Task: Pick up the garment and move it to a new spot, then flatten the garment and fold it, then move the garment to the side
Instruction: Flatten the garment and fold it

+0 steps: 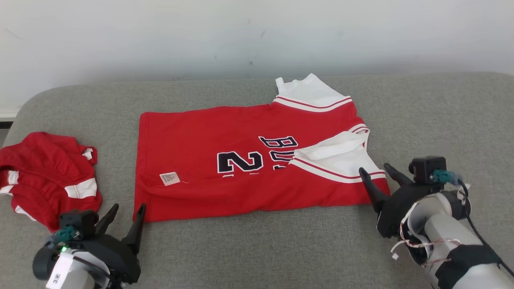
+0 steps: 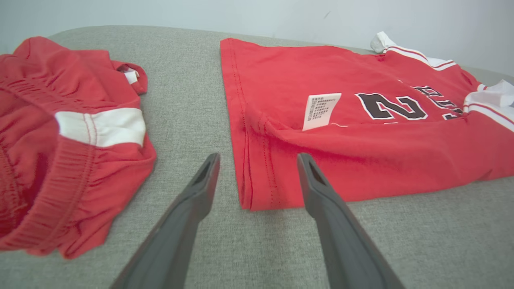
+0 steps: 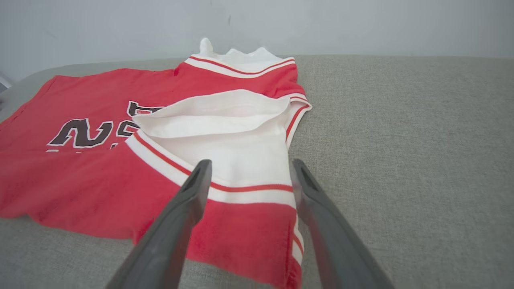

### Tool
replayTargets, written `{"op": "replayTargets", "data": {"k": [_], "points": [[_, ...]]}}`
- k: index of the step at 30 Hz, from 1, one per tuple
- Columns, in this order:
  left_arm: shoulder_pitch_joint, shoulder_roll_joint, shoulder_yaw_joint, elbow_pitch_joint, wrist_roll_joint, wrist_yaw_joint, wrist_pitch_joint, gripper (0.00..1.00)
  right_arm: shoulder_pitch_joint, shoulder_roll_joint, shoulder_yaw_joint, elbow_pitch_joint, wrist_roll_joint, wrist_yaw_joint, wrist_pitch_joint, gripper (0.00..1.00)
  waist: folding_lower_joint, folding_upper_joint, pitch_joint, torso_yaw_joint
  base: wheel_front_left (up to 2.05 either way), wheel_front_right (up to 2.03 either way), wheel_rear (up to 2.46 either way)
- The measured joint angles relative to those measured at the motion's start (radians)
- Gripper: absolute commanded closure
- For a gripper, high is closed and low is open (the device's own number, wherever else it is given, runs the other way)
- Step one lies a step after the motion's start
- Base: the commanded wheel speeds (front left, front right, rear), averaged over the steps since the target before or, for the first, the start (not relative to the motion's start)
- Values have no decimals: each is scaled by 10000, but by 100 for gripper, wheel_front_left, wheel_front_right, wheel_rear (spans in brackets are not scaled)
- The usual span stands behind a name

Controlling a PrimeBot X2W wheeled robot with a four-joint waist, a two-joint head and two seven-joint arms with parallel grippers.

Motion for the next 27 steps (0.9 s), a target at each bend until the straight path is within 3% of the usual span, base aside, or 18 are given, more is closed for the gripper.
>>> {"op": "replayTargets", "data": {"k": [13, 25, 26, 27], "points": [[212, -4, 125, -10, -19, 98, -201, 0, 864, -244, 96, -545, -161, -17, -713, 0, 1, 1, 146, -127, 0, 0, 0], [216, -176, 142, 339, -96, 81, -288, 0, 1237, -244, 351, -635, -380, -326, -546, 0, 2, 0, 291, -38, 0, 0, 0], [216, -199, 136, 389, -100, 73, -288, 0, 1228, -247, 401, -635, -445, -355, -487, 2, 2, 0, 296, -32, 0, 0, 0], [216, -221, 128, 439, -100, 73, -288, 0, 1227, -245, 435, -646, -483, -355, -439, 54, 1, 0, 299, -26, 0, 0, 0]]}}
